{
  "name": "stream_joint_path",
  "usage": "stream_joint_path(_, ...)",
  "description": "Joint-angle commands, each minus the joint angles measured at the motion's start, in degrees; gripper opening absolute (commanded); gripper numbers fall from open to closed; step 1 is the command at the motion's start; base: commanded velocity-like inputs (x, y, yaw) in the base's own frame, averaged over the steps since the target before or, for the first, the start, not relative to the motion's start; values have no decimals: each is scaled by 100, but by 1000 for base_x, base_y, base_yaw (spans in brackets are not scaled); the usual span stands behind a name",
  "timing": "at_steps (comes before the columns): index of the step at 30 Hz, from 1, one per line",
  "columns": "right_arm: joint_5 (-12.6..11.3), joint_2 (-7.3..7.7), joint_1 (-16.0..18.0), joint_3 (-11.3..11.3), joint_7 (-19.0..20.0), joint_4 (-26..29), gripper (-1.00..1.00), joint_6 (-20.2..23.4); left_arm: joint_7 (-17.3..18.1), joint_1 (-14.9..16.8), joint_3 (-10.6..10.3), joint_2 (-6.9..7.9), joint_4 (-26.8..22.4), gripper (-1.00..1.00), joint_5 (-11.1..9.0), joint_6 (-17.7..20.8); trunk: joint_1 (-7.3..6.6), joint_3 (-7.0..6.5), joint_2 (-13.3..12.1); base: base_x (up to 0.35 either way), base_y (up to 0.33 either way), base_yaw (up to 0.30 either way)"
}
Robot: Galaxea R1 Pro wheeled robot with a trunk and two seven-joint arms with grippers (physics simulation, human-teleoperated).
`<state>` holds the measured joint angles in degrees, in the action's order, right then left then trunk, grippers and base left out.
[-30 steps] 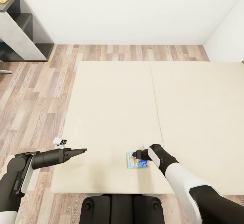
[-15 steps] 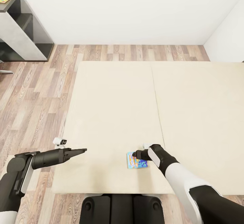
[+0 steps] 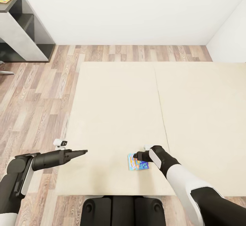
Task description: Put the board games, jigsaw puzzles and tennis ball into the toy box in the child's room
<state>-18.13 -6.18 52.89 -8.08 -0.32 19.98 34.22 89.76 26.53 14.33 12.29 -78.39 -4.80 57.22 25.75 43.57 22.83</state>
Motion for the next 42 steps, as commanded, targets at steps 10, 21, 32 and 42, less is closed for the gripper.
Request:
stream_joint_path(10, -24, 3, 2, -36, -3, 6, 100, 30, 24, 1, 0, 2, -1, 100, 1, 61, 3, 6, 9, 0, 50, 0)
stream_joint_path(21, -24, 3, 2, -36, -3, 6, 100, 56, 24, 1, 1, 2, -1, 100, 4, 61, 3, 6, 9, 0, 84, 0)
stream_joint_path(32, -24, 4, 2, -36, -3, 6, 100, 67, 24, 1, 0, 2, -1, 100, 2, 61, 3, 6, 9, 0, 11, 0)
stream_joint_path(42, -24, 3, 2, -36, -3, 6, 100, 67, 24, 1, 1, 2, -1, 100, 3, 61, 3, 6, 9, 0, 104, 0)
